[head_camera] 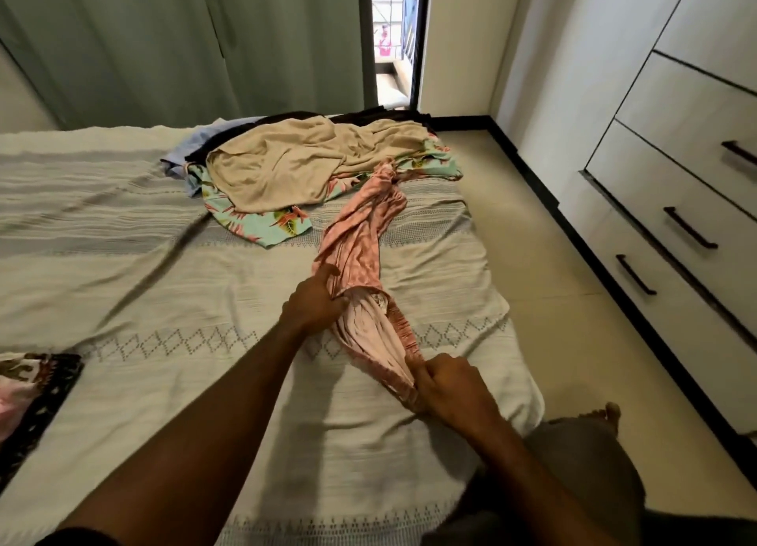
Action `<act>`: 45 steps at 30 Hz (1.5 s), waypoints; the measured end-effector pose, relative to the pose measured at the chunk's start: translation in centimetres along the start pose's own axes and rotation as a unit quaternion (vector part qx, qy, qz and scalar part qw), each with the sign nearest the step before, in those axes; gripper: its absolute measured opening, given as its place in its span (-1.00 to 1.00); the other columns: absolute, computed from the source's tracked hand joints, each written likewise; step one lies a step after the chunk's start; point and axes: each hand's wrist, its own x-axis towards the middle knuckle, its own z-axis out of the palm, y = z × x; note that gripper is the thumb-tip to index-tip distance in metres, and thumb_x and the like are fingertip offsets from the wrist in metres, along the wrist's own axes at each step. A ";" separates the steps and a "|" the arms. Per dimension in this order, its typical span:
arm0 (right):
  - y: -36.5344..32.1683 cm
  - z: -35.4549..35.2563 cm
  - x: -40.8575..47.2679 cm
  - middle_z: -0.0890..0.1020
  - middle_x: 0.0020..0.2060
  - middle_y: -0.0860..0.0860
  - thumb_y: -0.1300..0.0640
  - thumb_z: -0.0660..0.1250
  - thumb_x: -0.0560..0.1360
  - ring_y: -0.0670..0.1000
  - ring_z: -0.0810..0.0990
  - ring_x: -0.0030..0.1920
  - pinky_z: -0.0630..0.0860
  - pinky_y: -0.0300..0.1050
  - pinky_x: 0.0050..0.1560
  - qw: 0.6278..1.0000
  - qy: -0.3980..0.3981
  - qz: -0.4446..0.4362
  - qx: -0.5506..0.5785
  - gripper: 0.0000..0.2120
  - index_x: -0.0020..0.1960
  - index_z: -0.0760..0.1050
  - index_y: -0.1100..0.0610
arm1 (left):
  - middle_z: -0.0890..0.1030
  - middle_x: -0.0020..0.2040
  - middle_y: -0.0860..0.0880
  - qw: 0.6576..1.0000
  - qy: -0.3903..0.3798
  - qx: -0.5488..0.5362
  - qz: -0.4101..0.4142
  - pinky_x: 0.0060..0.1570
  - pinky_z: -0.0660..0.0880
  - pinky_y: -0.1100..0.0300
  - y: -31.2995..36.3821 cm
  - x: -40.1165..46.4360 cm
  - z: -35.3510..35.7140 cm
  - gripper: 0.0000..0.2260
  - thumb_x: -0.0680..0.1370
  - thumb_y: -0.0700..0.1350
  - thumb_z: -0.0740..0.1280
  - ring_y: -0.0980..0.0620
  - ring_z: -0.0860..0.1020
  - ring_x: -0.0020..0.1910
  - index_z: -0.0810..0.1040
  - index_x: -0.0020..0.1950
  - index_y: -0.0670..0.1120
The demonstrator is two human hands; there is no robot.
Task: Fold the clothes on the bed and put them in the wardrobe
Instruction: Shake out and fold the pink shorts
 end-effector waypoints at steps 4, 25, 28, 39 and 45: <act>-0.6 -0.8 0.1 0.67 -0.02 0.00 -0.15 0.44 0.45 0.08 0.66 -0.03 0.56 -0.11 -0.08 0.999 0.018 0.023 -0.026 -0.72 0.06 0.63 0.00 | 0.49 0.27 -0.24 0.997 0.051 -0.026 -0.059 0.16 0.47 -0.02 0.2 -0.3 0.3 -0.58 0.49 -0.09 0.45 -0.27 0.52 0.18 0.48 0.33 -0.07; -7.3 -6.7 13.9 0.58 -0.28 0.08 0.01 0.10 0.66 0.19 0.63 -0.26 0.56 0.04 -0.18 0.950 0.225 -0.216 -0.029 -0.81 0.16 0.38 0.07 | 0.63 0.10 0.02 0.972 0.107 -0.067 -0.196 0.22 0.45 -0.01 5.0 -10.8 9.2 -0.67 0.47 0.12 0.43 -0.08 0.60 0.12 0.48 0.17 0.07; -6.8 -12.6 14.3 0.65 -0.21 0.14 0.02 0.10 0.66 0.23 0.66 -0.22 0.51 0.00 -0.25 0.924 0.344 -0.168 -0.017 -0.77 0.22 0.42 0.10 | 0.68 0.02 -0.05 0.975 0.061 -0.106 -0.188 0.05 0.55 0.06 4.3 -8.4 6.2 -0.72 0.43 0.04 0.48 -0.15 0.65 0.04 0.62 0.10 0.00; -2.0 -26.4 13.1 0.59 0.05 0.04 0.18 0.49 0.36 0.13 0.56 0.02 0.57 0.08 0.04 0.957 0.018 -0.199 -0.212 -0.71 0.00 0.51 -0.04 | 0.51 -0.37 -0.10 0.979 0.031 -0.191 0.068 -0.50 0.36 0.27 8.1 -0.5 -18.6 -0.79 0.42 -0.33 0.55 0.02 0.42 -0.46 0.63 -0.04 -0.10; -5.3 -29.6 9.6 0.53 -0.36 0.03 0.22 0.34 0.41 0.01 0.51 -0.33 0.40 -0.18 -0.42 0.980 -0.045 -0.166 0.103 -0.86 -0.29 0.57 0.06 | 0.63 -0.17 -0.08 0.983 0.104 -0.014 0.149 -0.31 0.45 0.27 12.3 -0.9 -25.5 -0.75 0.49 -0.41 0.38 -0.04 0.55 -0.20 0.72 -0.02 -0.09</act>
